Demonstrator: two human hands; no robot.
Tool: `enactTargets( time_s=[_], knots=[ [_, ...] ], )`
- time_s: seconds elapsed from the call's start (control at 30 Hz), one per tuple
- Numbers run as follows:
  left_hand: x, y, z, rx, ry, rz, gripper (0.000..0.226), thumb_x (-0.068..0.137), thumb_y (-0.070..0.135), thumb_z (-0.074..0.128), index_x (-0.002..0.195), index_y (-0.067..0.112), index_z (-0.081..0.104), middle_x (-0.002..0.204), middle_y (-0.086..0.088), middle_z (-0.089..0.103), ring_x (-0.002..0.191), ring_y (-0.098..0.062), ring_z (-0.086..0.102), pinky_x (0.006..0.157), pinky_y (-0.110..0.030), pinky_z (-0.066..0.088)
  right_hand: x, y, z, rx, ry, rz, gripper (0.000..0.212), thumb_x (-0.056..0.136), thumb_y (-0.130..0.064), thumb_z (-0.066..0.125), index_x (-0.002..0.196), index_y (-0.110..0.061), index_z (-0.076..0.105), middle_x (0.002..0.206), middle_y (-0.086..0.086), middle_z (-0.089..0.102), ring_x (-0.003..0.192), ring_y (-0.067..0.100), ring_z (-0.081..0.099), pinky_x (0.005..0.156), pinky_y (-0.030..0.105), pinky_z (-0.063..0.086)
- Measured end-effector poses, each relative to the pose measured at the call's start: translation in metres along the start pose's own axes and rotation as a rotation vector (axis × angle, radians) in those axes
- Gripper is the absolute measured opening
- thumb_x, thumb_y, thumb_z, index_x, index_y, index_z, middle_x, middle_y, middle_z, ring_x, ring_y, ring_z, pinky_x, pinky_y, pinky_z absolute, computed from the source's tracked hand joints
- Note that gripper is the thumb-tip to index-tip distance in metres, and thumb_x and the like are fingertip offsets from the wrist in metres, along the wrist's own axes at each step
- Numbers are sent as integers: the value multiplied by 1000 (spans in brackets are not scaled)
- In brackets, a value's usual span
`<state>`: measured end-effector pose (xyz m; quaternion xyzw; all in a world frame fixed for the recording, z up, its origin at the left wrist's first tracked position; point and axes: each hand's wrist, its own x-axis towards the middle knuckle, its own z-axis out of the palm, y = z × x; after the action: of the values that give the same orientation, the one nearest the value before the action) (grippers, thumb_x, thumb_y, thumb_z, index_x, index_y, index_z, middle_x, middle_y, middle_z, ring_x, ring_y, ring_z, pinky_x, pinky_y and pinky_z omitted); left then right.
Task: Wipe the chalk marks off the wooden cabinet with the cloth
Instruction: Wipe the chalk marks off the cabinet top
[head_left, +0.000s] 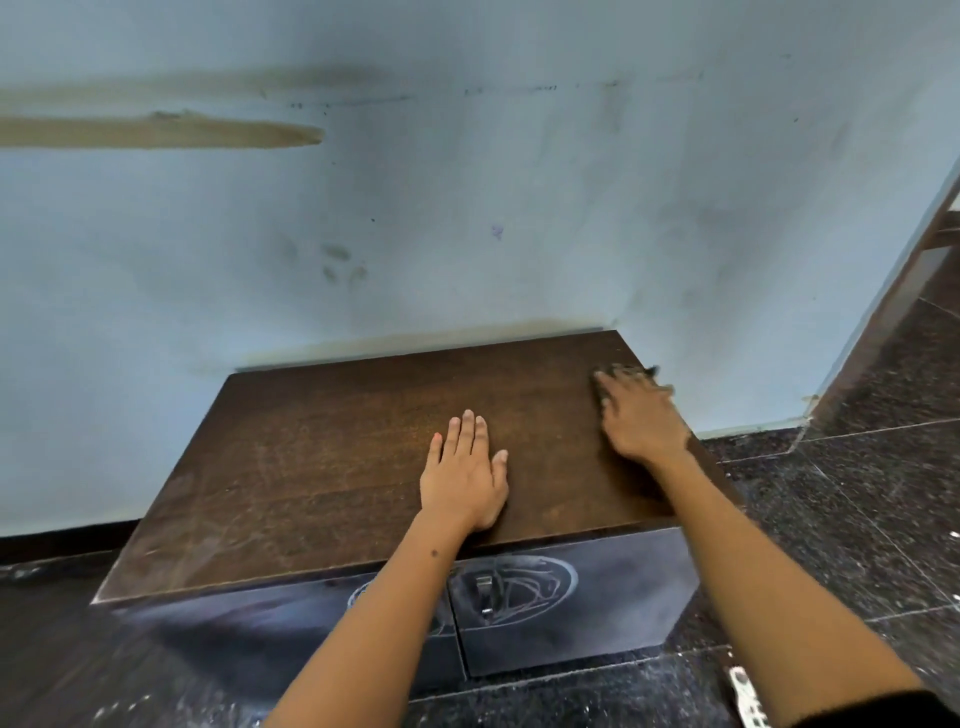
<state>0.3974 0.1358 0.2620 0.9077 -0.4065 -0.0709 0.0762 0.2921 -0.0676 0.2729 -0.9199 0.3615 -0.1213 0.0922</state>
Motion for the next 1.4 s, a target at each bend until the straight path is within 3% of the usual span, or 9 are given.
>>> enactTargets(
  time_s=[0.1, 0.17, 0.27, 0.5, 0.63, 0.83, 0.97, 1.27, 1.4],
  knots=[
    [-35, -32, -11, -73, -33, 19, 55, 103, 38, 13, 151, 13, 3, 159, -2, -4, 146, -16, -6, 117, -34, -5, -17, -9, 1, 36, 1, 205, 49, 100, -29, 30, 148, -23, 27, 157, 4, 20, 144, 26, 13, 116, 44, 12],
    [-59, -50, -22, -319, -24, -16, 54, 103, 36, 17, 151, 11, 10, 159, -3, 5, 146, -14, 1, 116, -30, -2, -30, -41, 8, 35, -1, 230, 49, 99, -33, 28, 147, -22, 26, 157, 5, 19, 144, 27, 11, 116, 45, 10],
    [-92, -80, -44, -559, 37, -102, 53, 103, 38, 19, 150, 13, 16, 158, 0, 13, 145, -11, 7, 116, -28, 1, -57, -110, 25, 43, -2, 75, 50, 99, -39, 25, 147, -23, 26, 157, 3, 19, 145, 23, 11, 115, 44, 10],
    [-137, -147, -79, -648, 305, -272, 51, 102, 34, 21, 146, 8, 27, 154, -7, 24, 144, -17, 17, 119, -36, 9, -132, -294, 63, 167, -186, -307, 51, 101, -37, 25, 149, -21, 21, 158, 3, 12, 146, 23, 3, 116, 45, 2],
    [-146, -163, -76, -692, 452, -341, 56, 101, 40, 19, 145, 7, 32, 152, -10, 30, 143, -20, 22, 119, -42, 13, -146, -345, 71, 188, -312, -539, 53, 100, -35, 31, 150, -23, 18, 158, 2, 13, 146, 22, 2, 118, 44, 1],
    [-148, -161, -48, -470, 456, -385, 52, 103, 34, 19, 144, 5, 34, 152, -11, 31, 144, -20, 17, 117, -35, 2, -130, -307, 69, 196, -156, -391, 49, 97, -31, 36, 145, -27, 30, 157, -2, 19, 146, 21, 7, 117, 44, 4],
    [-146, -147, -30, -335, 401, -371, 54, 102, 36, 18, 142, 6, 37, 151, -11, 32, 144, -24, 19, 117, -42, 4, -124, -269, 59, 197, -96, -223, 51, 95, -29, 38, 145, -28, 31, 157, -2, 20, 145, 21, 8, 116, 45, 7],
    [-147, -136, -15, -97, 236, -360, 59, 101, 41, 14, 143, 5, 35, 154, -12, 26, 144, -26, 16, 117, -47, 2, -101, -84, 7, 63, 7, 236, 51, 94, -26, 36, 146, -25, 31, 157, 2, 19, 145, 25, 8, 116, 47, 11],
    [-152, -143, -21, -153, 171, -319, 56, 102, 40, 12, 147, 9, 28, 157, -8, 18, 146, -21, 10, 116, -44, -5, -102, -62, -5, 55, -1, 382, 51, 96, -25, 32, 147, -19, 29, 157, 6, 17, 144, 29, 7, 116, 46, 9]
  ],
)
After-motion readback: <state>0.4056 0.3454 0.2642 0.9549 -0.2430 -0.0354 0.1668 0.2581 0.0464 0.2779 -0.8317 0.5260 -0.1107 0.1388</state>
